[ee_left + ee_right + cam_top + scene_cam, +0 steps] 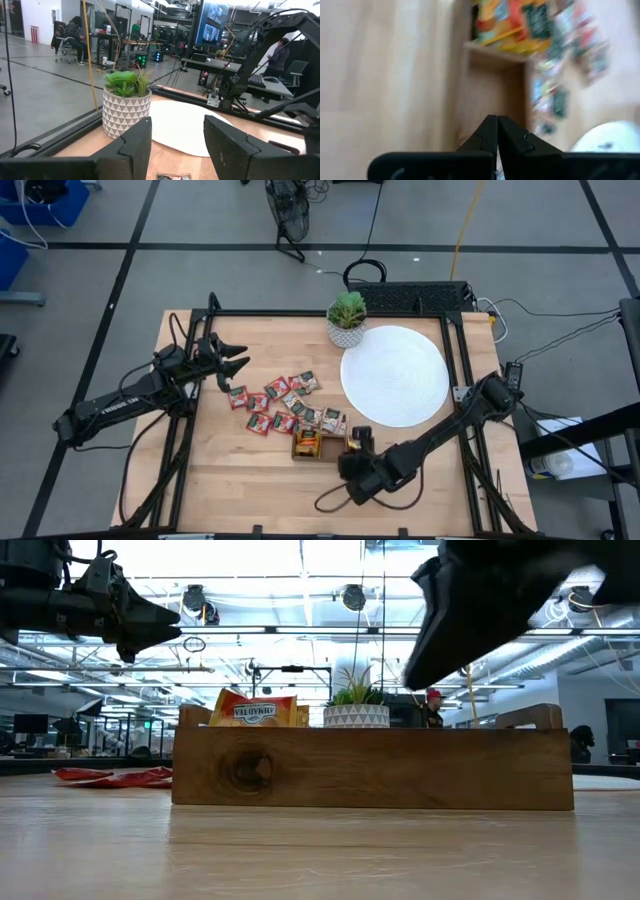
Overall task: Pick & Place Tea
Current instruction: Put the light brown tea bag into the right section of the wooden organizer
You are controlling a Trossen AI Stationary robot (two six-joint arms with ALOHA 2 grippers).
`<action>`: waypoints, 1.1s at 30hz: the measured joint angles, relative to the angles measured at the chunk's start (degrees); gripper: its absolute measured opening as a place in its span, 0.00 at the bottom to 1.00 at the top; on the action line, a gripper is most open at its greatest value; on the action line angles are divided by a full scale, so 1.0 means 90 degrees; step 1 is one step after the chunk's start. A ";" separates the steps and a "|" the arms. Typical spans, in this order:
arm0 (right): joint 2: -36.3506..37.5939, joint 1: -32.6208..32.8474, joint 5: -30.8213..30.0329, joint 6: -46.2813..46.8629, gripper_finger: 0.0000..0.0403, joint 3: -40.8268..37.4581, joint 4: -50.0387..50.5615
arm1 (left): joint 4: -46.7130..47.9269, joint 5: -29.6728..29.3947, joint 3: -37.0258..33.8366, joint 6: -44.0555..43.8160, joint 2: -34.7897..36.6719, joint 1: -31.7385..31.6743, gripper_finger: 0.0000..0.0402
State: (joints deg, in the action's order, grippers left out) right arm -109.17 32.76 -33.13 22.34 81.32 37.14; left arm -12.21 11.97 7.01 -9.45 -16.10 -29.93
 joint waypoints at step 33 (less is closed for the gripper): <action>-0.0592 -0.0484 0.0553 0.1024 0.00 -0.0049 0.1567 | -0.0002 0.0000 0.0000 0.0000 -0.0002 0.0000 0.45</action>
State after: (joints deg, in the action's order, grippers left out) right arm -114.50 28.40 -28.15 31.56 80.88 51.24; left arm -12.23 11.97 7.01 -9.45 -16.12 -29.93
